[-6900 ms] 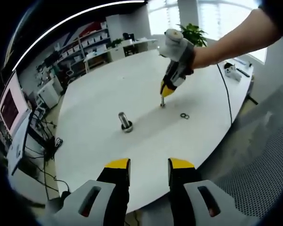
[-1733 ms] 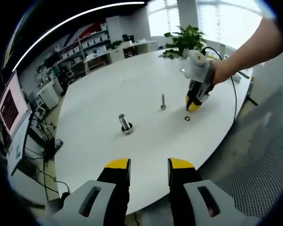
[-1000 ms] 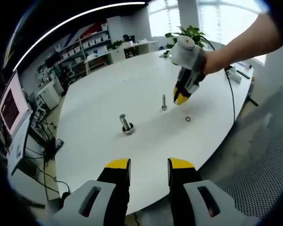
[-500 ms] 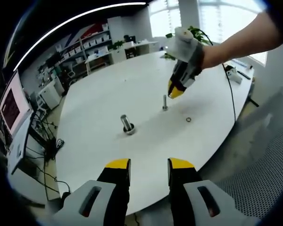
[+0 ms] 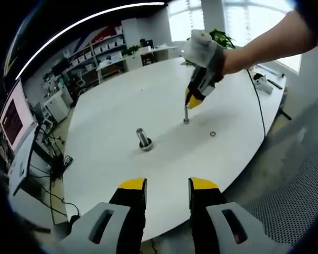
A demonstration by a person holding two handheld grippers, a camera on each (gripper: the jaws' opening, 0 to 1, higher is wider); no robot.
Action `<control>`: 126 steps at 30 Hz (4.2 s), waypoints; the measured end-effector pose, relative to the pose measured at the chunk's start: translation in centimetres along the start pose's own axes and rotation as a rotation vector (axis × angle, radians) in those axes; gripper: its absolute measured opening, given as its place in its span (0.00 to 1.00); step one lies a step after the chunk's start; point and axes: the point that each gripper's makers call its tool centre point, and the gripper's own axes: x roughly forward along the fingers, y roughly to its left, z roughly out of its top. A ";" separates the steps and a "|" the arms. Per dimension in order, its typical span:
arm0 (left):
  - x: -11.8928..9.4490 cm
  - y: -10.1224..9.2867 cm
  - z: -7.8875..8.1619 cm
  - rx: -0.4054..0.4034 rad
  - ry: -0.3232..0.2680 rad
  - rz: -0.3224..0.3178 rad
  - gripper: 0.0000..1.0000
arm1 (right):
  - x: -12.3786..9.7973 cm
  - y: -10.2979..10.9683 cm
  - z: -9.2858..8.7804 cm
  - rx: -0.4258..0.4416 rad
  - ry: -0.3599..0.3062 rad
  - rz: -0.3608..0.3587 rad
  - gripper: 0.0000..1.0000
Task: Place the washer onto the threaded stud by aligning its center hole with the stud, sliding it down to the base, and recovering from edge contact or off-axis alignment until the washer reaches the visible bottom stop.
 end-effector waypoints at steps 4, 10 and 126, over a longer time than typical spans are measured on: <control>0.0 0.0 0.0 -0.001 0.001 0.000 0.29 | 0.2 0.2 0.0 -0.010 0.014 0.015 0.14; 0.0 0.0 0.0 -0.003 0.001 -0.001 0.29 | 0.5 -0.1 -0.2 0.001 0.026 0.021 0.14; -0.6 0.5 1.3 -0.047 -0.078 0.008 0.33 | 2.6 8.8 -7.6 -0.192 0.189 0.155 0.16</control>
